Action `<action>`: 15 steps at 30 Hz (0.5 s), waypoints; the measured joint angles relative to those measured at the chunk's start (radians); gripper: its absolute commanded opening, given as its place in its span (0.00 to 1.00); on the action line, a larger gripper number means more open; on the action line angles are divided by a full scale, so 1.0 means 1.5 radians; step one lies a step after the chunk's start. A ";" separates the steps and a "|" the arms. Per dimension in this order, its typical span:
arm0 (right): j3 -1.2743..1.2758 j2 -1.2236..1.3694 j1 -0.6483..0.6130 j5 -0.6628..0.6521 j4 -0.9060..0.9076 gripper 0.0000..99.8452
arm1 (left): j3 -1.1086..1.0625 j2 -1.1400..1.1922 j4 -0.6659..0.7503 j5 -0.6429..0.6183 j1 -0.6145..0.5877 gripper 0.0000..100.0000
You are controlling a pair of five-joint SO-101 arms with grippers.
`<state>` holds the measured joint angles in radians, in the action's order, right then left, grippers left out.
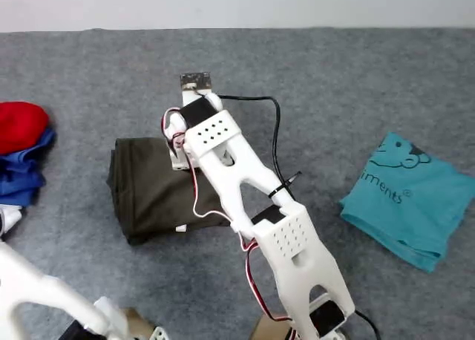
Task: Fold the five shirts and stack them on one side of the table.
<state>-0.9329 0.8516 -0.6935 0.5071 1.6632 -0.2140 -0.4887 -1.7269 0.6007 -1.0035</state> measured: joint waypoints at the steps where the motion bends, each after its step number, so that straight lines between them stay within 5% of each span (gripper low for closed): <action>1: 0.000 0.000 -0.007 0.000 0.000 0.34 | -0.003 0.000 -0.001 0.000 0.000 0.01; 15: 0.000 0.092 -0.031 -0.006 -0.094 0.34 | -0.015 0.000 -0.002 0.000 0.000 0.01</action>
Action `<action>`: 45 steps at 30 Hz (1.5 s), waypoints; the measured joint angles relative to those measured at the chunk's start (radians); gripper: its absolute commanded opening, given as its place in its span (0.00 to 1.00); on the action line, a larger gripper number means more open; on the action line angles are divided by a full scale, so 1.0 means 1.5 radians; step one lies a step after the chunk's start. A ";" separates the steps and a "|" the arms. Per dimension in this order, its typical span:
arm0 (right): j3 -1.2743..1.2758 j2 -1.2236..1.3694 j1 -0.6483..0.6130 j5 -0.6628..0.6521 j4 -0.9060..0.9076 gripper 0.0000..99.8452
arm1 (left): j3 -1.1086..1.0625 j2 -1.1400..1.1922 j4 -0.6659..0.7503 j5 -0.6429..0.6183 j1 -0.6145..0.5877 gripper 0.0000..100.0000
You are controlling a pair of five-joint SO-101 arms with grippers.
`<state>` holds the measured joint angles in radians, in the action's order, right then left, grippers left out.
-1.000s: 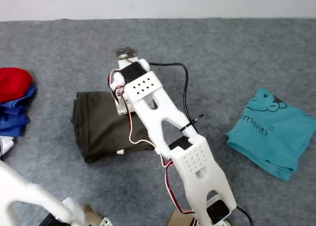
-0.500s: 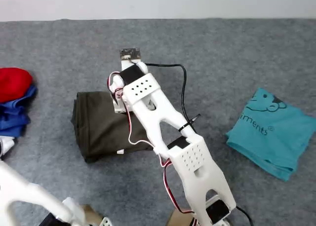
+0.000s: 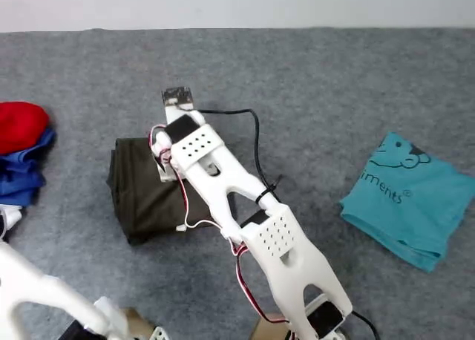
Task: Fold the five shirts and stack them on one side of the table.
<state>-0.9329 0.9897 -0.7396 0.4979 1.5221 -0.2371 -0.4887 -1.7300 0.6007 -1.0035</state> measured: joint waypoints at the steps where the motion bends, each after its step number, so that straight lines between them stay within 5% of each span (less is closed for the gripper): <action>1: -0.001 0.006 0.000 -0.001 -0.001 0.34 | 0.000 0.000 0.000 0.000 0.000 0.01; 7: -0.009 0.020 0.008 -0.004 0.000 0.30 | 0.000 0.000 0.000 0.000 0.000 0.01; 14: -0.013 0.020 0.030 -0.049 0.040 0.00 | 0.000 0.000 0.000 0.000 0.000 0.01; 38: -0.002 -0.046 0.205 -0.365 0.134 0.01 | 0.000 0.000 0.000 0.000 0.000 0.01; 45: -0.001 -0.046 0.320 -0.579 0.020 0.01 | 0.000 0.000 0.000 0.000 0.000 0.01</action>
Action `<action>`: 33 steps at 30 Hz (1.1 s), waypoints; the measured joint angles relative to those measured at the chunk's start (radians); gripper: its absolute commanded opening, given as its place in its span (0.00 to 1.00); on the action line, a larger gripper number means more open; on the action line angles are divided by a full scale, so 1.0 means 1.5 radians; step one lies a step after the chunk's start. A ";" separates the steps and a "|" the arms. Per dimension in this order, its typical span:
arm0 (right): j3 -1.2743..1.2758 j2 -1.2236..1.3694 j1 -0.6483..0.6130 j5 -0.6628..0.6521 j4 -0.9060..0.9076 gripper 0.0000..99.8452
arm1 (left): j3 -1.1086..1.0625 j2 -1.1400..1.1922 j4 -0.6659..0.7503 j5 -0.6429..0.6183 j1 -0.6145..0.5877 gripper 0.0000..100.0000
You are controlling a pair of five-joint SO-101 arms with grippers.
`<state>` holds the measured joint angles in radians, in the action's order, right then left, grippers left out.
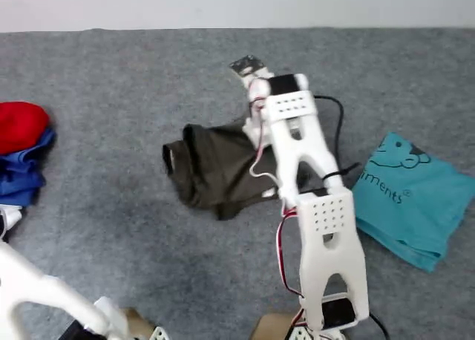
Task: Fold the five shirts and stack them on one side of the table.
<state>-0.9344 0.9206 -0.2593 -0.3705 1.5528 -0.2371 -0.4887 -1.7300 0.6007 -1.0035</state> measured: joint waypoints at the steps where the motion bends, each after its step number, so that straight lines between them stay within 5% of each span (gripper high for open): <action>1: 0.000 0.000 0.010 -0.036 -0.020 0.01 | 0.000 0.000 0.000 0.000 0.000 0.01; 5: 0.000 0.000 0.027 -0.143 -0.086 0.02 | 0.000 0.000 0.000 0.000 0.000 0.01; 8: 0.000 0.000 0.014 -0.184 -0.094 0.14 | 0.000 0.000 0.000 0.000 0.000 0.01; 13: -0.009 0.000 -0.016 -0.114 -0.057 0.26 | 0.000 0.000 0.000 0.000 0.000 0.01; 21: -0.140 -0.040 -0.071 -0.046 0.130 0.26 | 0.000 0.000 0.000 0.000 0.000 0.01; 25: -0.150 -0.075 -0.071 -0.046 0.132 0.10 | 0.000 0.000 0.000 0.000 0.000 0.01; 27: -0.130 -0.097 -0.075 -0.046 0.132 0.00 | 0.000 0.000 0.000 0.000 0.000 0.01; 33: 0.075 -0.198 -0.082 -0.046 0.133 0.01 | 0.000 0.000 0.000 0.000 0.000 0.01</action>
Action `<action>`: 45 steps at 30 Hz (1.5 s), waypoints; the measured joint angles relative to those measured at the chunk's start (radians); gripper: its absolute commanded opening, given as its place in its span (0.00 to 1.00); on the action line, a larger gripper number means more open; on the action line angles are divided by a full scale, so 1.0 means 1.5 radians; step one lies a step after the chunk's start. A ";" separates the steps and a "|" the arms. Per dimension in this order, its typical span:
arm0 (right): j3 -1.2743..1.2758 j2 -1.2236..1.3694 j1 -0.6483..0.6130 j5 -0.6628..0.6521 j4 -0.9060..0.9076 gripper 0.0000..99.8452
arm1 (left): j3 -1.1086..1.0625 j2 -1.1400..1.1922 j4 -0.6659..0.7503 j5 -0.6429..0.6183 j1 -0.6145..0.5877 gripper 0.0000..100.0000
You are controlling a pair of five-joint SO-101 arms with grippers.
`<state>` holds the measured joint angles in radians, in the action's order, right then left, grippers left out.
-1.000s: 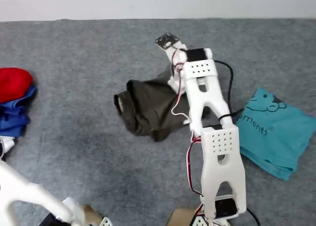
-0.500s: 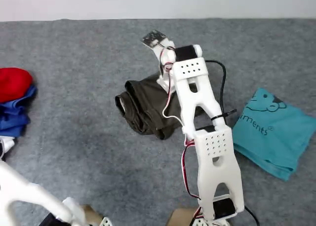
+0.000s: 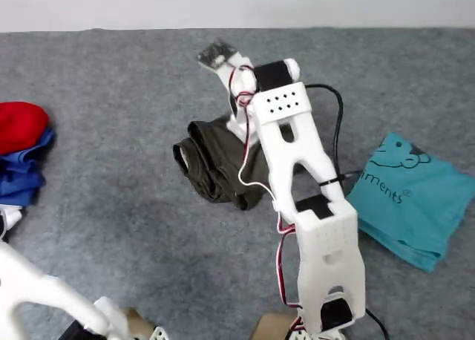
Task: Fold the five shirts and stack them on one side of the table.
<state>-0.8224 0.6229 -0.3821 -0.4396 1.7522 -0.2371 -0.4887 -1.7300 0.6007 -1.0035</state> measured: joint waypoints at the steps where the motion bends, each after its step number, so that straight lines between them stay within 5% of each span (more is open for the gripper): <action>1: 0.042 -0.013 0.000 0.000 0.000 0.01 | 0.000 0.000 0.000 0.000 0.000 0.01; 6: 0.164 -0.020 -0.003 0.000 -0.010 0.01 | 0.000 0.000 0.000 0.000 0.000 0.01; 24: 0.210 0.052 -0.131 0.000 -0.001 0.01 | 0.000 0.000 0.000 0.000 0.000 0.01; 32: 0.272 -0.075 -0.138 -0.035 -0.002 0.01 | 0.000 0.000 0.000 0.000 0.000 0.01; 40: 0.272 -0.116 -0.129 -0.036 -0.083 0.21 | 0.000 0.000 0.000 0.000 0.000 0.01; 45: 0.272 -0.115 -0.130 0.018 -0.167 0.22 | 0.000 0.000 0.000 0.000 0.000 0.01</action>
<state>-0.4143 0.4511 -0.5769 -0.4120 1.5021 -0.2371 -0.4887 -1.7300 0.6007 -1.0035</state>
